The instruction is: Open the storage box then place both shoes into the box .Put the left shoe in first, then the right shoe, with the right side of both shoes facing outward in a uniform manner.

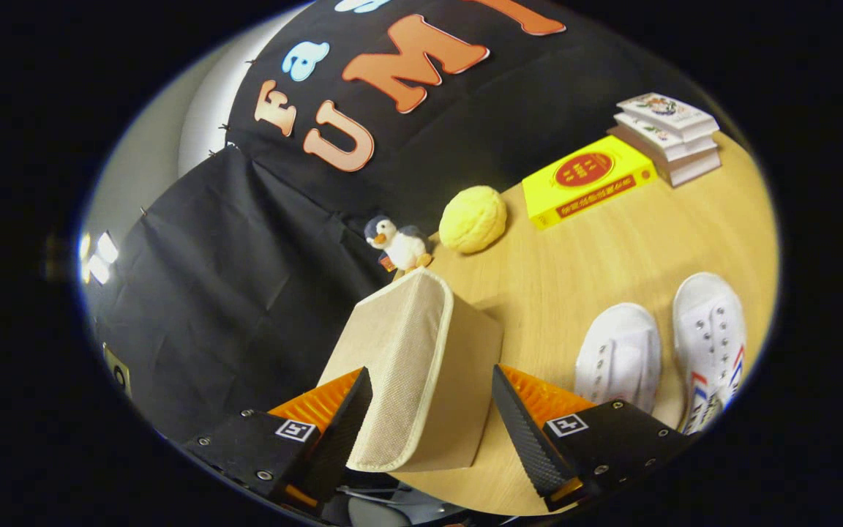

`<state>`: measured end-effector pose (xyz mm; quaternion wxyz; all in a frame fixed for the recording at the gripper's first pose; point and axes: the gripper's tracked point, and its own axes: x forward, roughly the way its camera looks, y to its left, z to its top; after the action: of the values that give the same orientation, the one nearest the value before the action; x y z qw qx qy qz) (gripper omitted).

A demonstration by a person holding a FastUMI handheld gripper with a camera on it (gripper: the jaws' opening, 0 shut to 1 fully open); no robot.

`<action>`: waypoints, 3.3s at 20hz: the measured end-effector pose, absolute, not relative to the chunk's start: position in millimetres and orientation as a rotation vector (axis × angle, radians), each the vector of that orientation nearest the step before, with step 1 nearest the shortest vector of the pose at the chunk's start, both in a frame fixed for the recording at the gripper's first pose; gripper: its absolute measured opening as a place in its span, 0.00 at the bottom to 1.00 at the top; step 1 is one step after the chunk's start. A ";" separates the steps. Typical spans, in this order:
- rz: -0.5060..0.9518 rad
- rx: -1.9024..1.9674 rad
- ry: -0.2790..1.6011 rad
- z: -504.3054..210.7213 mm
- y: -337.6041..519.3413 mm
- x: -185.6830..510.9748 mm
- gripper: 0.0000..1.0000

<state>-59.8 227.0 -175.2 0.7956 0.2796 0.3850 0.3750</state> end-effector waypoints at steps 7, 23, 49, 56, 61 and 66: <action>0.957 0.756 0.972 -187.2 272.0 -80.2 0.98; 0.971 0.989 0.912 -118.1 266.6 -75.5 0.02; 0.987 0.533 0.797 -47.2 492.1 -107.0 0.98; 0.945 0.384 0.679 -45.1 466.6 -91.6 0.98; 0.801 0.277 0.590 -60.2 407.1 -53.2 0.98; 0.635 0.202 0.544 -77.3 326.8 -13.3 0.98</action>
<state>-13.3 326.8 -77.3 0.9090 0.0979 0.2637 0.3077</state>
